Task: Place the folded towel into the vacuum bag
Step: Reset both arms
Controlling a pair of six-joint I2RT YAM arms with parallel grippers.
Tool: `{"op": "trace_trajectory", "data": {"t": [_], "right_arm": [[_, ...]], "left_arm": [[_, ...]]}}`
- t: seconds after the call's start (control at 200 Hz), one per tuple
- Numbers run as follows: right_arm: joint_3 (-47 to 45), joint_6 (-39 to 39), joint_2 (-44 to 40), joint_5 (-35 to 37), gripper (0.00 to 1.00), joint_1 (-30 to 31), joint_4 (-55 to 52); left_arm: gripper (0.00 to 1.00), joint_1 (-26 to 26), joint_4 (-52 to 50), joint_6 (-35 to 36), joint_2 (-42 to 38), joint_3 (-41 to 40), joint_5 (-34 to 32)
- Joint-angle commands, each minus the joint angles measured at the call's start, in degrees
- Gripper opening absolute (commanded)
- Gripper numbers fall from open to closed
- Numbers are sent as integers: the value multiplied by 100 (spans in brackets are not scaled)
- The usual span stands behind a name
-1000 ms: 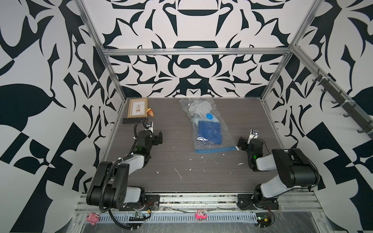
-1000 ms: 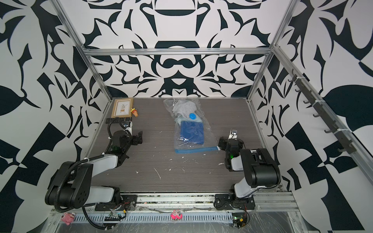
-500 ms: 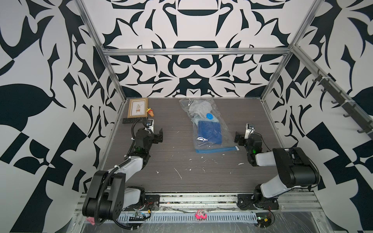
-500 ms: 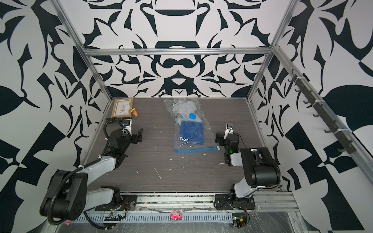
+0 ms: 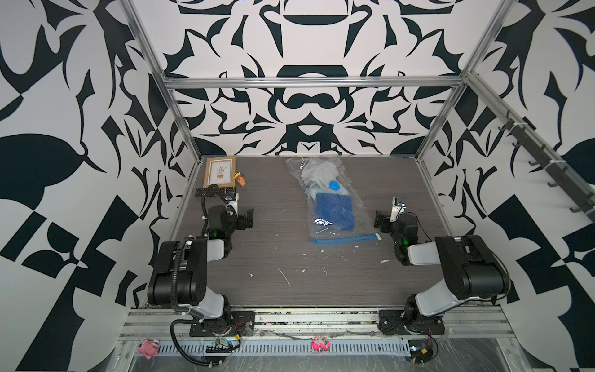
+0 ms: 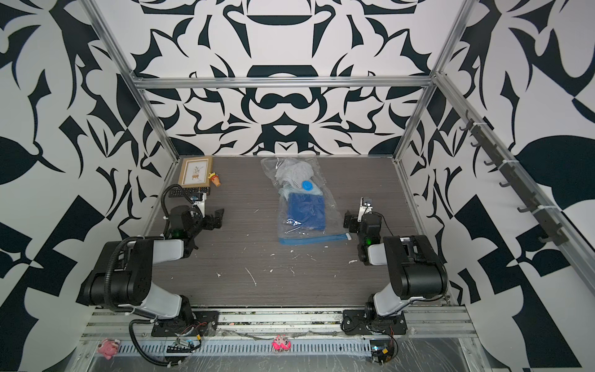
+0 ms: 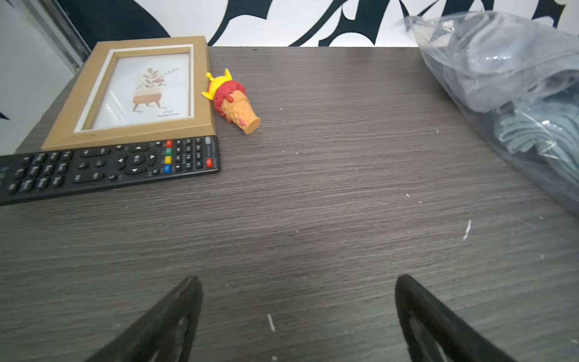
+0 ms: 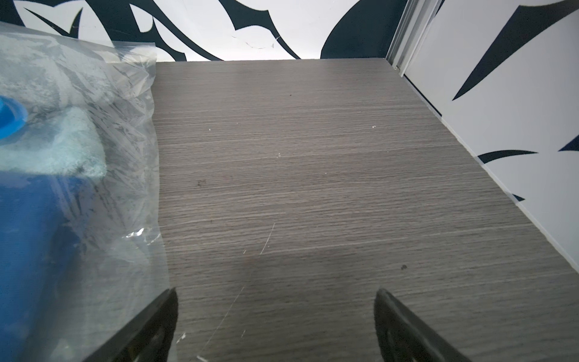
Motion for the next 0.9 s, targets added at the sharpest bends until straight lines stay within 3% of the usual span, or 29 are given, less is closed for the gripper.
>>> {"op": "trace_trajectory", "data": {"t": [0.0,0.035,0.085,0.165,0.245,0.335,0.415,0.51,0.895], "right_arm": [[50,-42,-68,-18,99,28,94],[46,-41,-64,-18,99,29,91],[50,-43,-68,-18,99,22,99],[42,-43,-72,-18,99,25,98],[51,-48,-71,0,99,37,97],[49,-60,-67,35,99,48,89],[43,-60,-68,44,99,58,84],[52,-70,-62,48,99,67,85],[77,-94,-61,105,99,102,64]], "left_arm": [[99,20,-9,-164,45,104,511],[99,14,40,-169,33,72,394],[99,-69,203,-320,11,-96,-289],[99,-150,1623,-315,267,-608,-572],[99,-179,719,-339,-4,-401,-555],[99,-219,1338,-286,182,-527,-636],[99,-215,919,-288,67,-434,-587],[99,-223,1232,-295,154,-500,-626],[99,-222,953,-255,209,-345,-583]]}}
